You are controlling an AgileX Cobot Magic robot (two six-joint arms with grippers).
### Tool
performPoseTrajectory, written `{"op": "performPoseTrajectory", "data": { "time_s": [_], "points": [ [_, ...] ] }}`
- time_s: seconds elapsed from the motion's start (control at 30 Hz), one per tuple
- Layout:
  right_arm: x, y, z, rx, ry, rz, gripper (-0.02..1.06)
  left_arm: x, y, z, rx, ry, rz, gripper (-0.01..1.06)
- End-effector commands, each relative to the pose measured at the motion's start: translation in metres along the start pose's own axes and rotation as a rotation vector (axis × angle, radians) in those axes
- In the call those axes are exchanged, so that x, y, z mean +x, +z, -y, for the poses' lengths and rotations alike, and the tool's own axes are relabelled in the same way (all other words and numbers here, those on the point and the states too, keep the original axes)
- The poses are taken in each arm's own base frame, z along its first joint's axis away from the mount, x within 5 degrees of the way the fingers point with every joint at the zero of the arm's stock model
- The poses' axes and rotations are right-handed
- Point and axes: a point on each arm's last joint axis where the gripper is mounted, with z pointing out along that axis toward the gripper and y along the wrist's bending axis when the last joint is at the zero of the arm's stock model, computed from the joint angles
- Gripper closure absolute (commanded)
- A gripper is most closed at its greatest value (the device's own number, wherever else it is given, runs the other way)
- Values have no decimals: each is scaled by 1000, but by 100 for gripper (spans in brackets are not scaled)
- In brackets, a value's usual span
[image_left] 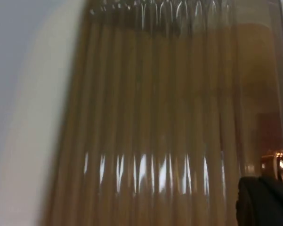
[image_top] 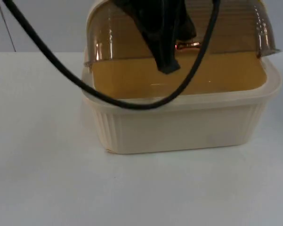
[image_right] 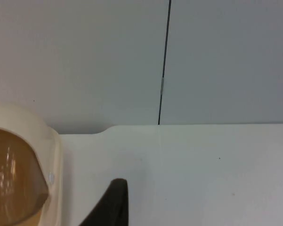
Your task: Open the box lid with the left hand, place the block into the box with the right hand, then close the box lid with the left hand.
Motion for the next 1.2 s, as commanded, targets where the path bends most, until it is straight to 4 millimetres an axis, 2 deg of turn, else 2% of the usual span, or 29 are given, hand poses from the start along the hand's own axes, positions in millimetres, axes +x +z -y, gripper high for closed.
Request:
{"op": "performPoseTrajectory", "data": {
  "time_s": [0.0, 0.03, 0.07, 0.17, 0.23, 0.33, 0.37, 0.5, 0.53, 0.57, 0.67, 0.7, 0.77, 0.83, 0.87, 0.97, 1.0, 1.03, 1.1, 1.17],
  "points": [
    [0, -1, 1, 5, 2, 4, 0, 6, 1, 19, -10, -10, -12, 105],
    [0, -1, 1, 5, 2, 4, 0, 6, 1, 19, -10, -10, -12, 105],
    [0, -2, 1, 5, 2, 4, 0, 9, 4, 31, -12, -7, -20, 105],
    [0, -3, 1, 6, 10, 4, 0, 11, 2, 47, 1, -10, -25, 105],
    [0, -5, 1, 6, 13, 12, 0, 9, -1, 49, 3, -17, -19, 105],
    [-1, -12, 1, 7, 14, 32, 0, -7, -22, 48, -7, -92, 32, 105],
    [-1, -12, 1, 7, 14, 32, 0, -7, -22, 48, -7, -92, 32, 105],
    [0, -17, 2, 9, 15, 28, 0, -26, -73, 34, -73, -327, 141, 105],
    [0, -17, 2, 9, 15, 28, 0, -26, -73, 34, -73, -327, 141, 105],
    [1, -19, 2, 10, 15, 19, 0, -28, -87, 29, -98, -380, 169, 105],
    [2, -19, 2, 10, 16, 16, 0, -27, -153, 2, -271, -517, 301, 105],
    [2, -19, 2, 10, 16, 16, 0, -27, -153, 2, -271, -517, 301, 105],
    [2, -19, 2, 9, 17, 16, 0, -15, -190, -15, -400, -629, 365, 105],
    [2, -19, 2, 9, 26, 16, 0, 8, -225, -28, -555, -734, 400, 105],
    [2, -19, 2, 9, 26, 16, 0, 8, -225, -28, -555, -734, 400, 105],
    [1, -19, 2, 8, 30, 20, 0, 49, -262, -37, -736, -913, 382, 105],
    [1, -19, 2, 8, 30, 20, 0, 62, -269, -37, -786, -964, 366, 105],
    [1, -19, 2, 8, 30, 20, 0, 62, -269, -37, -786, -964, 366, 105],
    [1, -19, 2, 7, 34, 22, 0, 100, -276, -31, -855, -1124, 277, 105],
    [1, -19, 2, 7, 34, 28, 0, 116, -269, -24, -812, -1210, 209, 105]
  ]
}}
